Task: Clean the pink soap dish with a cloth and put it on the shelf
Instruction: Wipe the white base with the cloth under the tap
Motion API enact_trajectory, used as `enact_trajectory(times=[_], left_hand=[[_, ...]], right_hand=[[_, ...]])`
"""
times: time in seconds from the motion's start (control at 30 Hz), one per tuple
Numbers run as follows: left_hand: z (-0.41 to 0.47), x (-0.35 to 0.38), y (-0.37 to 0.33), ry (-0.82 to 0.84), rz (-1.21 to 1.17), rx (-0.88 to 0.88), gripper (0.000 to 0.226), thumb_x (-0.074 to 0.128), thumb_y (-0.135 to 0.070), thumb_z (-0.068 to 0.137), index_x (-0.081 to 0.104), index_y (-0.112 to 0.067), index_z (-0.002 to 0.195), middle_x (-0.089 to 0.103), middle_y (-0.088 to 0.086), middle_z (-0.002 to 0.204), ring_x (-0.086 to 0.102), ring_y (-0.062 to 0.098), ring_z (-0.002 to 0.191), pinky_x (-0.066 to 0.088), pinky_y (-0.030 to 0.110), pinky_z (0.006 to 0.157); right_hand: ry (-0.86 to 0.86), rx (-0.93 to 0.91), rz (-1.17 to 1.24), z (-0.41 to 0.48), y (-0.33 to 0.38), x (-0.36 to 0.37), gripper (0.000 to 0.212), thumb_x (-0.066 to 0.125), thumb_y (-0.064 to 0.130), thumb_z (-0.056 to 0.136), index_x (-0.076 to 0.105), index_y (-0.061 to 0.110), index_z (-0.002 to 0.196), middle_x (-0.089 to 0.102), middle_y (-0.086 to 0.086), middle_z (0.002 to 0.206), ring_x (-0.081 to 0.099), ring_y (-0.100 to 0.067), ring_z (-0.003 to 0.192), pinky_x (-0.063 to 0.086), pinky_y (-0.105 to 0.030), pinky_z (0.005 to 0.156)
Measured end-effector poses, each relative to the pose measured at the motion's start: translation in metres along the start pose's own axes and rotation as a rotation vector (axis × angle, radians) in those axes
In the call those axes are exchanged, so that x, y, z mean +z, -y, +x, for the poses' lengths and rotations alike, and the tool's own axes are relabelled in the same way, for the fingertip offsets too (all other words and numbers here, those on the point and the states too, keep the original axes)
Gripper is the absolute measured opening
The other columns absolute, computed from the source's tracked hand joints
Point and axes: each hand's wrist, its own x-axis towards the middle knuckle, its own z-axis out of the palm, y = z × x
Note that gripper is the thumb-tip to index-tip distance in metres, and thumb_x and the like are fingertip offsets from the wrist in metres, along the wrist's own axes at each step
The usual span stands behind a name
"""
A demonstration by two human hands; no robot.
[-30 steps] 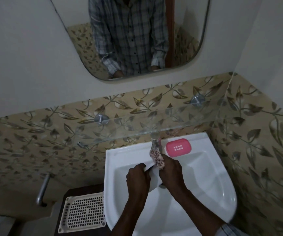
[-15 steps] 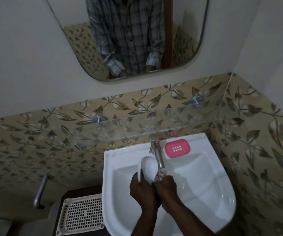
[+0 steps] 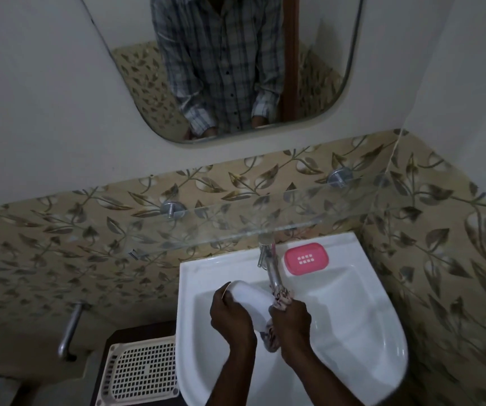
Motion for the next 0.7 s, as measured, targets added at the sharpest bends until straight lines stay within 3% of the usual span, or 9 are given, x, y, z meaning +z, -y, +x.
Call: enact_trajectory(times=[0.13, 0.23, 0.27, 0.33, 0.43, 0.5, 0.57, 0.63, 0.7], left_hand=[[0.001, 0.004, 0.015, 0.055, -0.089, -0.201, 0.032, 0.040, -0.003, 0.101, 0.068, -0.005, 0.117, 0.069, 0.017, 0.116, 0.063, 0.037, 0.109, 0.047, 0.037, 0.093], [0.002, 0.001, 0.019, 0.196, -0.301, -0.431, 0.027, 0.045, -0.019, 0.092, 0.062, -0.008, 0.111, 0.064, 0.020, 0.115, 0.061, 0.035, 0.100, 0.051, 0.039, 0.081], [0.003, -0.001, 0.017, 0.226, -0.325, -0.534, 0.034, 0.049, -0.029, 0.087, 0.060, -0.009, 0.112, 0.059, 0.020, 0.120, 0.059, 0.035, 0.104, 0.050, 0.040, 0.082], [0.004, -0.002, 0.014, 0.268, -0.203, -0.706, 0.063, 0.060, -0.048, 0.085, 0.045, -0.014, 0.136, 0.042, 0.019, 0.141, 0.049, 0.040, 0.124, 0.049, 0.049, 0.096], [-0.007, -0.007, -0.002, 0.289, -0.275, -0.817, 0.086, 0.070, -0.038, 0.087, 0.018, -0.022, 0.154, 0.032, 0.019, 0.149, 0.044, 0.046, 0.130, 0.051, 0.060, 0.099], [-0.012, -0.014, -0.008, 0.242, -0.486, -0.818, 0.062, 0.057, -0.019, 0.094, 0.030, -0.015, 0.150, 0.041, 0.021, 0.144, 0.049, 0.046, 0.125, 0.052, 0.058, 0.096], [-0.013, -0.024, -0.011, 0.266, -0.688, -0.813, 0.034, 0.044, -0.022, 0.097, 0.053, -0.009, 0.127, 0.054, 0.022, 0.131, 0.056, 0.042, 0.114, 0.050, 0.051, 0.088], [-0.010, -0.029, -0.012, 0.331, -0.815, -0.787, 0.040, 0.041, -0.048, 0.098, 0.057, -0.019, 0.122, 0.060, 0.018, 0.124, 0.058, 0.042, 0.113, 0.048, 0.053, 0.089], [-0.008, -0.032, -0.013, 0.447, -0.806, -0.764, 0.059, 0.036, -0.068, 0.095, 0.055, -0.021, 0.125, 0.063, 0.018, 0.115, 0.062, 0.041, 0.107, 0.052, 0.050, 0.086]], right_hand=[[0.102, 0.207, 0.274, 0.003, -0.011, 0.000, 0.007, 0.069, 0.003, 0.074, 0.069, 0.003, 0.081, 0.072, -0.019, 0.081, 0.070, -0.037, 0.079, 0.059, -0.045, 0.073], [0.176, 0.199, 0.262, 0.007, -0.015, -0.004, 0.010, 0.069, 0.002, 0.073, 0.069, 0.000, 0.083, 0.072, -0.021, 0.084, 0.070, -0.038, 0.081, 0.059, -0.046, 0.073], [0.176, 0.157, 0.209, 0.006, -0.016, -0.004, 0.013, 0.069, 0.003, 0.075, 0.069, -0.001, 0.087, 0.072, -0.018, 0.081, 0.070, -0.032, 0.076, 0.059, -0.041, 0.068], [0.090, -0.009, 0.036, 0.002, -0.016, -0.006, 0.014, 0.068, 0.006, 0.081, 0.068, -0.001, 0.094, 0.070, -0.005, 0.072, 0.069, -0.017, 0.063, 0.054, -0.025, 0.052], [-0.019, -0.355, -0.193, -0.010, -0.019, -0.007, 0.024, 0.071, 0.004, 0.083, 0.068, 0.002, 0.106, 0.076, -0.009, 0.087, 0.073, -0.026, 0.078, 0.058, -0.029, 0.066], [-0.005, -0.525, -0.258, -0.019, -0.026, -0.008, 0.035, 0.069, 0.002, 0.083, 0.066, 0.005, 0.117, 0.074, -0.010, 0.103, 0.071, -0.029, 0.096, 0.057, -0.032, 0.081], [0.055, -0.629, -0.264, -0.027, -0.034, -0.010, 0.051, 0.068, -0.001, 0.081, 0.059, 0.009, 0.130, 0.070, -0.007, 0.117, 0.067, -0.025, 0.107, 0.053, -0.026, 0.092], [0.105, -0.719, -0.185, -0.029, -0.037, -0.015, 0.064, 0.067, -0.005, 0.079, 0.052, 0.017, 0.137, 0.065, -0.002, 0.128, 0.064, -0.018, 0.115, 0.044, -0.010, 0.097], [0.218, -0.879, -0.168, -0.028, -0.042, -0.021, 0.065, 0.068, 0.003, 0.085, 0.042, 0.018, 0.142, 0.054, -0.001, 0.143, 0.052, -0.012, 0.131, 0.034, -0.010, 0.108]])
